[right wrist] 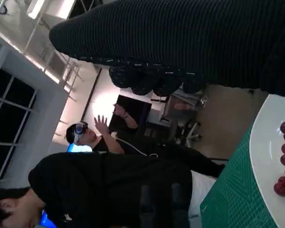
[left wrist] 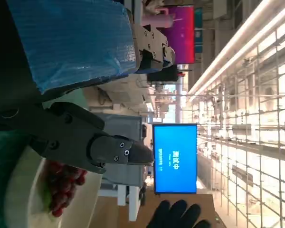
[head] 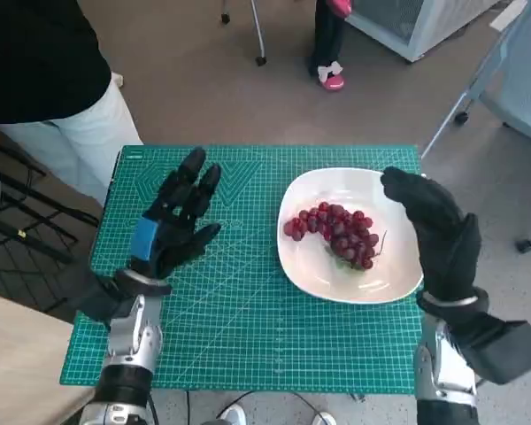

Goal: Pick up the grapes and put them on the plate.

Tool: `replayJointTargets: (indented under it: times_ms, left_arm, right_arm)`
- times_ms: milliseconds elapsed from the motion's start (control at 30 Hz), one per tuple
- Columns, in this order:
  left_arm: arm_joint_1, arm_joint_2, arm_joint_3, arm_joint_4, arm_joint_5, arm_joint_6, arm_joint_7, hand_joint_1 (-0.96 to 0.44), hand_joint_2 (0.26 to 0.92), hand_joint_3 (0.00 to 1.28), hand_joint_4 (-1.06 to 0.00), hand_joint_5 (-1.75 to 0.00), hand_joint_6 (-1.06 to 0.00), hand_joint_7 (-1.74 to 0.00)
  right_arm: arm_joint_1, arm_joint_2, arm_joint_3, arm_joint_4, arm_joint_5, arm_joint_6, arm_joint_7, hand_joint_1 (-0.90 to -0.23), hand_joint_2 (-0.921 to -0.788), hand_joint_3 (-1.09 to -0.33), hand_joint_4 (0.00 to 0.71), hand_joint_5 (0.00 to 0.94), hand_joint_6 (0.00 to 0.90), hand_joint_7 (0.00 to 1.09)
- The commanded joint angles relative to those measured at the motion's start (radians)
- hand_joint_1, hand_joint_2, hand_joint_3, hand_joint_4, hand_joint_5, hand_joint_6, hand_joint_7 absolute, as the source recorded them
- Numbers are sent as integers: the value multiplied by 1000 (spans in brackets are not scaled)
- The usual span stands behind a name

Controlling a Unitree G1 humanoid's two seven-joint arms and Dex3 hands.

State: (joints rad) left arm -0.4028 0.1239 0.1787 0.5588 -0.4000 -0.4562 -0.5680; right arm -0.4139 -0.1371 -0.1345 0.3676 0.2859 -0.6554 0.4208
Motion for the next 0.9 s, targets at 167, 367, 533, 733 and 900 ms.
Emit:
replayJointTargets:
  times_ms: [167, 367, 533, 733, 900]
  left_arm:
    - [23, 11, 3, -42, -5, 41, -26, -369, 921, 212, -237, -6, -303, -21]
    - [29, 10, 6, -57, 1, 55, -24, -375, 921, 214, -241, -5, -297, -15]
    - [30, 1, 6, -57, 10, 42, -14, -376, 921, 215, -243, -5, -298, -14]
    - [28, -4, 6, -49, 15, 32, -11, -375, 921, 212, -243, -4, -300, -13]
    - [22, -10, 6, -35, 21, 18, -11, -364, 921, 208, -239, -1, -306, -14]
  right_arm:
    - [4, 4, 4, 19, 20, 5, 30, -645, -921, -889, 375, 0, 179, 149]
    - [5, -1, 1, 21, 34, 5, 47, -638, -921, -891, 374, 0, 176, 154]
    - [7, -6, -5, 23, 42, 6, 60, -638, -921, -890, 374, 0, 173, 158]
    - [9, -9, -12, 24, 46, 7, 68, -640, -921, -890, 373, 0, 170, 163]
    - [10, -13, -18, 25, 41, 9, 67, -641, -921, -888, 374, 1, 168, 169]
